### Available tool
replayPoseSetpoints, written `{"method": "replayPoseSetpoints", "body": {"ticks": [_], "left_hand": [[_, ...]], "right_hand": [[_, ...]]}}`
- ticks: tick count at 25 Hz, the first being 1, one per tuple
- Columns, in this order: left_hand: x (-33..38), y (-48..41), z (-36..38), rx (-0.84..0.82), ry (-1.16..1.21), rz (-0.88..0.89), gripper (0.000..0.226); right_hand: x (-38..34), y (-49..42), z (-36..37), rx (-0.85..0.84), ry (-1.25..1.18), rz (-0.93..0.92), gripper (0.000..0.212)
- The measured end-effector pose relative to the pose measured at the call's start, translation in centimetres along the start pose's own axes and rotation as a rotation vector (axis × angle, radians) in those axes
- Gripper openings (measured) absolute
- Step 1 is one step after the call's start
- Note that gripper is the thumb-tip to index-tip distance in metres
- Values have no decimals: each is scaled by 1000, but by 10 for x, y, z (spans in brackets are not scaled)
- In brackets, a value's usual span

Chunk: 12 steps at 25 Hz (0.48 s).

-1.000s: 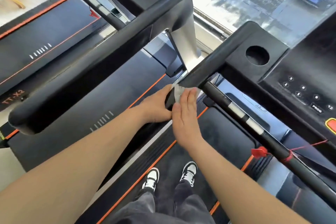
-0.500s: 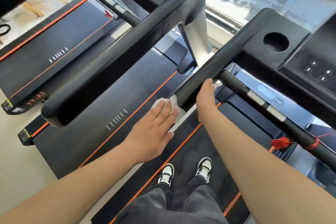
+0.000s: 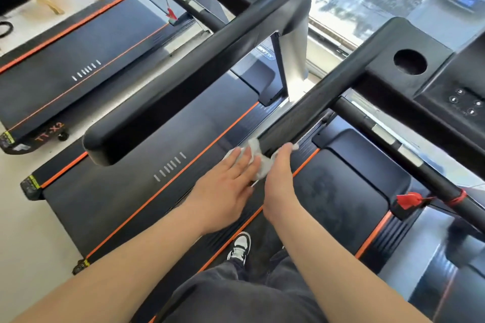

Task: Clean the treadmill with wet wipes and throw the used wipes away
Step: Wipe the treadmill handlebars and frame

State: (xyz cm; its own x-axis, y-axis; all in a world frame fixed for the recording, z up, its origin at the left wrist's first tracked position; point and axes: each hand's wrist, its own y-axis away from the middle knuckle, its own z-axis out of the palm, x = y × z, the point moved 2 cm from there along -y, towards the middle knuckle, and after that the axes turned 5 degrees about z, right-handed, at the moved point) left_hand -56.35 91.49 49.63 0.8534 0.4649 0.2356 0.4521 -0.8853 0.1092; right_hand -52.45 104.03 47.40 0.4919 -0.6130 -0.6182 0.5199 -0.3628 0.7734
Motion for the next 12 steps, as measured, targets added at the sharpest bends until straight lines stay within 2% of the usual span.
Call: {"method": "replayPoseSetpoints", "body": {"ticks": [3, 5, 9, 12], "left_hand": [[-6, 52, 2, -124, 111, -168, 73], [-1, 54, 2, -102, 105, -209, 70], [-8, 10, 2, -132, 315, -309, 62], [-24, 13, 2, -124, 478, -369, 58]], "right_hand": [[-10, 4, 10, 54, 57, -112, 92], [-5, 9, 14, 55, 111, -95, 98], [48, 28, 26, 31, 37, 191, 76], [82, 33, 40, 29, -5, 296, 85]]}}
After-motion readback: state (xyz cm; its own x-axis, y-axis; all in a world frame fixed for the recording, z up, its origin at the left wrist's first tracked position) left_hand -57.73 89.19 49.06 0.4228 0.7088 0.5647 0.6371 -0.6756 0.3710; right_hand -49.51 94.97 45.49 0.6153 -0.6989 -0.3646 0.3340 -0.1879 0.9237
